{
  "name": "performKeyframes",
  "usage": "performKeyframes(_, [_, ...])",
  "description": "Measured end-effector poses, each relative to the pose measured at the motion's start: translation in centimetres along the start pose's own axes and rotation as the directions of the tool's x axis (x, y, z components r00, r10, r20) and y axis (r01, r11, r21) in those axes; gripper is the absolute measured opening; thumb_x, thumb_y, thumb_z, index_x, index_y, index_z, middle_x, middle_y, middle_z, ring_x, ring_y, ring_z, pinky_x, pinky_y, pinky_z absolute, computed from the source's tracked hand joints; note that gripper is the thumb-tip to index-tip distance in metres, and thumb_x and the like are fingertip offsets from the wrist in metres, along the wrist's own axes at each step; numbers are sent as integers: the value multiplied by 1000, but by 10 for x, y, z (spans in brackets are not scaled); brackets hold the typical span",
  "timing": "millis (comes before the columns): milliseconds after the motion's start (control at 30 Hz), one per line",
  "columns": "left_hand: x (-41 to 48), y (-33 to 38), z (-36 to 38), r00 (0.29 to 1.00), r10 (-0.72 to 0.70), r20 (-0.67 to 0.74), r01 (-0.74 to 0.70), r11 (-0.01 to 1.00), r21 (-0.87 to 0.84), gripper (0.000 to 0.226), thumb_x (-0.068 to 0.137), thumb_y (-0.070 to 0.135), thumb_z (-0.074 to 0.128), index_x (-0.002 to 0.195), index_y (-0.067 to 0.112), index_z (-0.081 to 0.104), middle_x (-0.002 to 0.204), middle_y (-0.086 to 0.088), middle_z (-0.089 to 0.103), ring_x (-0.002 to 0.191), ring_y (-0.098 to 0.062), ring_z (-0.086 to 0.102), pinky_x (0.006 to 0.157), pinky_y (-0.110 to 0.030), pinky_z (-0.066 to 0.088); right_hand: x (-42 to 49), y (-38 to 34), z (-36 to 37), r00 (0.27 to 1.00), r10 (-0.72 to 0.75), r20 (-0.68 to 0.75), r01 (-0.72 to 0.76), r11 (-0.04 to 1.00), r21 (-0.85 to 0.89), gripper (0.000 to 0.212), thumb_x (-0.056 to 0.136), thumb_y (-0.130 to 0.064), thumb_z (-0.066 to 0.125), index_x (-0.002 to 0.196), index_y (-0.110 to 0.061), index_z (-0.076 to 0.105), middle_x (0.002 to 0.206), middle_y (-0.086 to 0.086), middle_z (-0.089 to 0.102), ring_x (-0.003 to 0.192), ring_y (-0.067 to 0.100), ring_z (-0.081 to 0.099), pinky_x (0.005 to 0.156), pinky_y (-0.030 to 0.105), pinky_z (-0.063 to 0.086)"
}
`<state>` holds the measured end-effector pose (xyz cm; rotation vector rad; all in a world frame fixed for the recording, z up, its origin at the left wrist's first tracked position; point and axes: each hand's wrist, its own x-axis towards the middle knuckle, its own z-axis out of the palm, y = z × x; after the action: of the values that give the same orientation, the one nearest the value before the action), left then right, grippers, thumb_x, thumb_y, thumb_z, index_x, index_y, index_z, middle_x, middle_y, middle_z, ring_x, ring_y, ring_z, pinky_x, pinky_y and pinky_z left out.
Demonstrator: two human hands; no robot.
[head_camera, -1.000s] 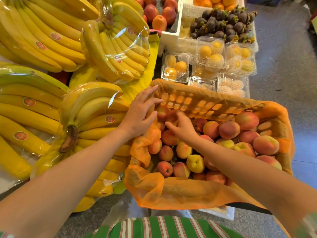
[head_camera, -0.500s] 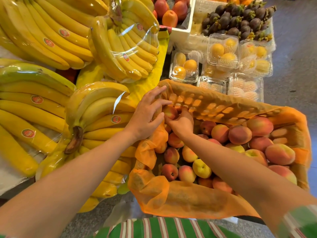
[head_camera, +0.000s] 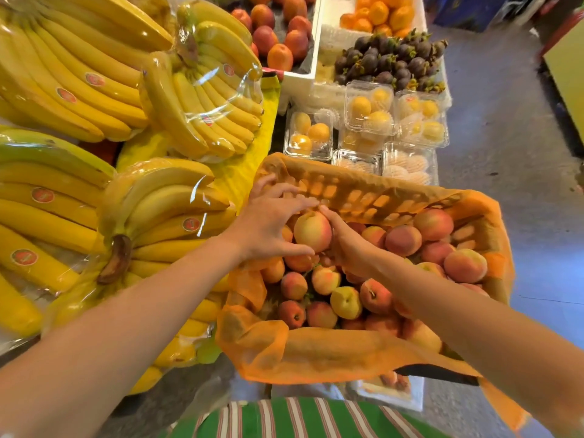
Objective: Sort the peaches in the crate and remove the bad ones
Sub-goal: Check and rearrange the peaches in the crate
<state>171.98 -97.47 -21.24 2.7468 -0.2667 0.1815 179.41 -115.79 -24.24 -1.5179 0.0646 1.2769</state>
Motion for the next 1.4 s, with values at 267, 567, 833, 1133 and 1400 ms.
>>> performKeyframes(267, [-5,24,-4,977,-213,11,211,961,-180,76,54,79,62,116,34,63,105,1,49,105,-5,23,93,-26,17,-29,-1,-8,968,74,241,-78,997,7,91,89,-75,15,102,-4,69,84,16,70,65,23,61,63,28,48])
performKeyframes(567, [-20,13,-4,991,-130,38,133,986,-102,69,67,84,39,105,34,67,101,8,56,117,-18,38,102,-36,21,-37,9,-2,962,-22,271,44,996,-76,37,97,-41,50,127,-19,54,111,7,62,91,16,60,79,24,51])
performKeyframes(833, [-37,-19,4,985,-168,-34,162,976,-146,50,84,47,37,123,25,61,150,-1,38,144,-22,23,113,-47,21,-25,27,14,978,-158,138,206,597,-775,58,79,-39,77,128,-19,54,119,-1,59,101,15,58,78,24,51])
performKeyframes(1133, [-36,-25,7,983,-175,-54,159,962,-219,38,87,34,47,122,26,60,152,0,34,146,-20,19,114,-46,21,10,66,57,914,-243,323,363,139,-921,70,72,-45,78,128,-13,53,120,8,60,106,24,57,84,40,50])
performKeyframes(1400, [-33,-37,8,985,-167,-40,145,935,-323,46,86,37,44,130,26,54,156,1,27,147,-18,17,116,-51,22,28,25,18,873,-468,138,368,446,-816,29,86,-30,71,104,-8,69,99,6,71,91,21,65,76,37,51])
